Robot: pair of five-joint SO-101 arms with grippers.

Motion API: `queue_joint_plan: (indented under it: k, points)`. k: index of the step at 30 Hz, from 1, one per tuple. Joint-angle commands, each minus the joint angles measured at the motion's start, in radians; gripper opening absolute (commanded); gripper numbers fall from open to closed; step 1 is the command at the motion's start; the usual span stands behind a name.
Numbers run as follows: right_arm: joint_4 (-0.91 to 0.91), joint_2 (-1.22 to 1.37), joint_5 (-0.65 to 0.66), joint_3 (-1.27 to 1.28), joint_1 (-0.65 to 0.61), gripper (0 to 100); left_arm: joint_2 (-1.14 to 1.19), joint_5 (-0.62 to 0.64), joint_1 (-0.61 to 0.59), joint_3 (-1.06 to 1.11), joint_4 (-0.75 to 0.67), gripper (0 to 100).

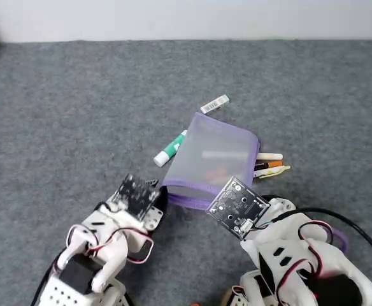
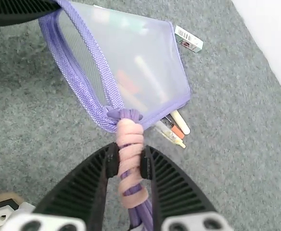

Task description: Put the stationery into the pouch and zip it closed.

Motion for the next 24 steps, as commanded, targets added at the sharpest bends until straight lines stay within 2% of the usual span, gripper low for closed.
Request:
queue_joint_plan:
  k: [1, 5, 13, 19, 21, 24]
  points:
    - [0.036, -0.001, 0.002, -0.044, -0.008, 0.9, 0.232, 0.038, 0.003, -0.154, 0.002, 6]
    - [0.036, -0.007, 0.002, -0.021, -0.008, 0.9, 0.430, 0.038, 0.000, -0.237, -0.020, 6]
    - [0.036, -0.008, 0.002, -0.020, -0.008, 0.9, 0.649, 0.038, 0.002, -0.257, -0.238, 6]
    - [0.031, -0.008, 0.002, -0.026, -0.008, 0.9, 0.701, 0.038, 0.005, -0.257, -0.282, 5]
    - [0.031, -0.010, 0.002, -0.035, -0.008, 0.9, 0.684, 0.038, 0.003, -0.263, -0.287, 1]
    - [0.031, -0.010, 0.002, -0.083, -0.005, 0.9, 0.624, 0.038, -0.003, -0.298, -0.267, 1]
